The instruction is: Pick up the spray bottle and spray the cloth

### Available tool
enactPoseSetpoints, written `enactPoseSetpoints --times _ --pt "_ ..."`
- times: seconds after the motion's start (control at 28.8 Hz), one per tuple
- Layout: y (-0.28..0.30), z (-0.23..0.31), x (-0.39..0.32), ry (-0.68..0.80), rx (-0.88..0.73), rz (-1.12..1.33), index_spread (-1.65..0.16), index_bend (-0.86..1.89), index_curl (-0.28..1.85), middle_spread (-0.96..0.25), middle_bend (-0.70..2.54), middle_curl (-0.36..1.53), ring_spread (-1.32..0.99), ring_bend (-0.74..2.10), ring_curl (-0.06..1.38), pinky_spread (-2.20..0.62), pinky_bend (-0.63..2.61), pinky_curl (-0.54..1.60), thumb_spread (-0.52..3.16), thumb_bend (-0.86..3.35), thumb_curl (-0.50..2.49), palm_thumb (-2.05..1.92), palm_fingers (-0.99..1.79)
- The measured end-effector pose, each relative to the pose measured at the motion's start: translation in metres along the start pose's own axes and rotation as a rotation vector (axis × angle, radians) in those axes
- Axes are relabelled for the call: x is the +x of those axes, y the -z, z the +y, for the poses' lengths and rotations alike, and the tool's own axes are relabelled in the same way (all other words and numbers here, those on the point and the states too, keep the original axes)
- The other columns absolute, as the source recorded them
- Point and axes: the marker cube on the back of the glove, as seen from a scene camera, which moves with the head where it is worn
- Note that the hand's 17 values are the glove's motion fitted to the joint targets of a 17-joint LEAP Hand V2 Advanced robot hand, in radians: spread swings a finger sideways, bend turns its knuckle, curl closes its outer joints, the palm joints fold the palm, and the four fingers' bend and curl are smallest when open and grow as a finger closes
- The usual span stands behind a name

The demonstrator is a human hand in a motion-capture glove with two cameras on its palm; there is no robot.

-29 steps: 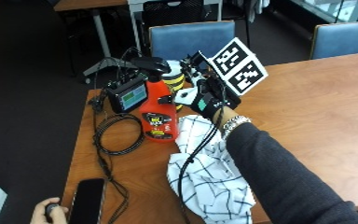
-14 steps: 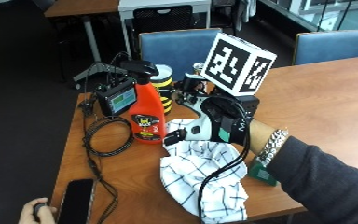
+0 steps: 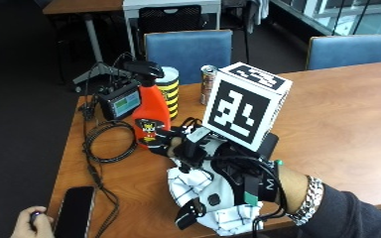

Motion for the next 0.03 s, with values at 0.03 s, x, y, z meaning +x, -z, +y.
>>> enactPoseSetpoints --times 0.03 --pt "-0.0005 0.0006 -0.0013 0.006 0.0 0.002 -0.43 0.19 0.33 -0.12 0.18 0.34 -0.1 0.21 0.3 0.22 0.19 0.31 0.94 -0.04 0.4 0.43 0.28"
